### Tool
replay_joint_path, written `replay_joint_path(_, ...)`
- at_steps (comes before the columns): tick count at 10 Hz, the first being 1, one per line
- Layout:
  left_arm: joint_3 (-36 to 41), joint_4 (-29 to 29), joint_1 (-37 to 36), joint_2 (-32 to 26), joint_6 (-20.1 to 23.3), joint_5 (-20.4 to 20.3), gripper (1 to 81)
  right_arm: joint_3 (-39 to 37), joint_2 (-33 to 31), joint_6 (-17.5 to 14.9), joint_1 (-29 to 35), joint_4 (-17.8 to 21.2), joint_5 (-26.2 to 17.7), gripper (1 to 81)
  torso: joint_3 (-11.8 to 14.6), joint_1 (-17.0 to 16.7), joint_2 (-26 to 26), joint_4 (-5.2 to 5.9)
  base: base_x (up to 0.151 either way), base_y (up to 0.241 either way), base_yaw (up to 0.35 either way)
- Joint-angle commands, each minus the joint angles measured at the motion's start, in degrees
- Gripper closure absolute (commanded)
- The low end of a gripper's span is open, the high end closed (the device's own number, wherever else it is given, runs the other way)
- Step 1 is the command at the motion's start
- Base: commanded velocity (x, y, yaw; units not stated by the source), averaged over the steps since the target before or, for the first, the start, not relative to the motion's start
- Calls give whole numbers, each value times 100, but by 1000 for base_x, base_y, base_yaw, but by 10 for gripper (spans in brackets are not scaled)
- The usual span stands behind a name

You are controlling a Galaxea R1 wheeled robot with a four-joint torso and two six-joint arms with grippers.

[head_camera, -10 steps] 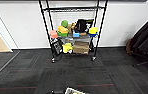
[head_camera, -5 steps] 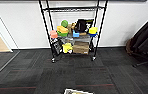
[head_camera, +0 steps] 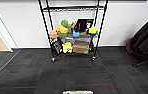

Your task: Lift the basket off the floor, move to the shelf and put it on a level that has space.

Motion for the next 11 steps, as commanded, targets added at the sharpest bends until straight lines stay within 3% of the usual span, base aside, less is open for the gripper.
replay_joint_path(1,694,-269,-900,-322,-47,105,811,464,-170,84,803,323,-200,811,0,-362,564,0,0,0,0)
replay_joint_path(4,888,-295,-944,-488,-109,-9,811,702,-354,93,786,315,-166,811,-2,-721,1148,0,0,0,0)
replay_joint_path(5,940,-348,-944,-515,-118,-9,811,781,-389,84,768,315,-148,811,534,-845,1345,0,0,0,0)
replay_joint_path(8,1213,-357,-944,-664,-109,-9,811,869,-460,66,724,279,-148,811,741,-1116,1793,0,0,0,0)
replay_joint_path(11,1424,-357,-944,-814,-109,-9,811,1071,-557,58,724,253,-139,811,1307,-1473,2339,0,0,0,0)
